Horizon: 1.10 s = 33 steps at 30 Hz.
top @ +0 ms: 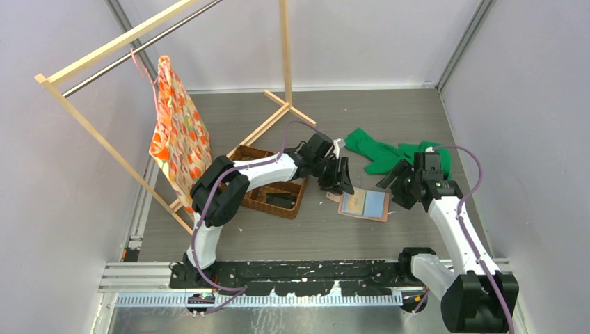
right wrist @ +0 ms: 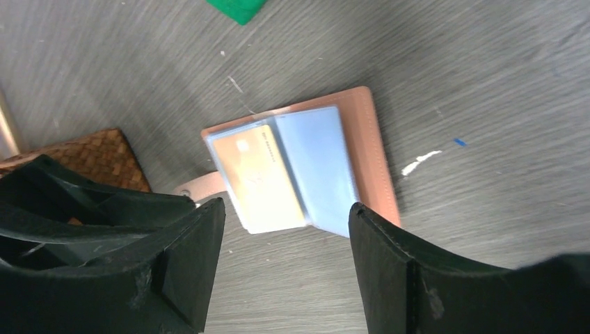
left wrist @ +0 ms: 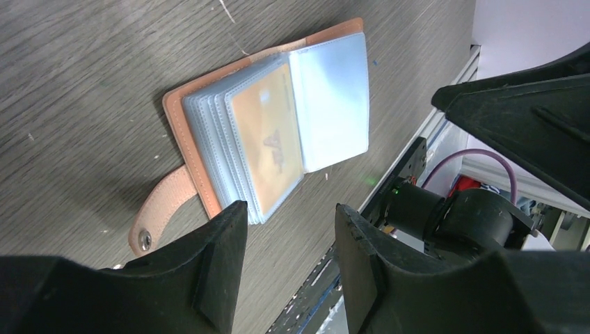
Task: Take the credit cards out of the card holder
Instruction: Remove the credit card from the card holder.
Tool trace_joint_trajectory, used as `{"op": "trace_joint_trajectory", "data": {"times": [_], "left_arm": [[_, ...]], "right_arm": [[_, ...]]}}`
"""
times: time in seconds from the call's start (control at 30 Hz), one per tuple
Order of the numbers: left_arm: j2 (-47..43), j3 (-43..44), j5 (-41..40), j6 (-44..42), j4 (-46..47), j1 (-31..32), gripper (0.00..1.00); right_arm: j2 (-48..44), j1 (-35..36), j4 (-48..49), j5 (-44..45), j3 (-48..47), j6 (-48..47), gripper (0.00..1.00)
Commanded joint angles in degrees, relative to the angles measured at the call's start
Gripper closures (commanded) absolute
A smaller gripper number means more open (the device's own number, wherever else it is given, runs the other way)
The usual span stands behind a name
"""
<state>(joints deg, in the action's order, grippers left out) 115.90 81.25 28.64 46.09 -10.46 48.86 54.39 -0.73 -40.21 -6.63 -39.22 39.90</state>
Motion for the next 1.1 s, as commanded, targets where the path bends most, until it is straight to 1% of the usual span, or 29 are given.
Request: {"op": "trace_joint_trajectory", "data": {"times": [0.0, 0.03, 0.13, 0.23, 0.37, 0.5, 0.67, 0.8, 1.07], "left_arm": [[-0.4, 3.6, 1.1, -0.6, -0.6, 0.5, 0.5], [0.3, 4.0, 0.9, -0.4, -0.9, 0.5, 0.51], [2.0, 4.7, 0.6, 0.5, -0.7, 0.5, 0.57], [4.2, 5.4, 0.8, 1.2, 0.0, 0.5, 0.59], [5.9, 6.3, 1.0, 1.6, -0.2, 0.6, 0.58], [6.6, 6.8, 1.0, 1.2, -0.8, 0.6, 0.56], [7.5, 7.1, 1.8, 1.6, -0.4, 0.6, 0.56], [7.9, 8.0, 3.0, 2.1, 0.2, 0.9, 0.56], [8.9, 10.6, 5.1, 2.9, 1.2, 1.9, 0.55]], "right_arm": [[1.8, -0.2, 7.0, -7.1, 0.3, 3.9, 0.32], [2.4, -0.2, 8.7, -8.7, 1.0, 5.0, 0.34], [4.5, -0.2, 13.7, -12.7, 2.9, 7.4, 0.45], [7.2, -0.1, 15.3, -12.4, 4.1, 7.3, 0.56], [10.9, -0.1, 15.4, -11.3, 5.6, 6.7, 0.62], [12.2, -0.2, 15.4, -9.0, 6.9, 6.8, 0.63], [13.3, -0.2, 14.8, -6.2, 7.5, 6.6, 0.63], [14.3, -0.1, 15.1, -5.8, 8.1, 6.6, 0.62], [11.6, -0.2, 13.8, -5.0, 8.0, 7.2, 0.62]]}}
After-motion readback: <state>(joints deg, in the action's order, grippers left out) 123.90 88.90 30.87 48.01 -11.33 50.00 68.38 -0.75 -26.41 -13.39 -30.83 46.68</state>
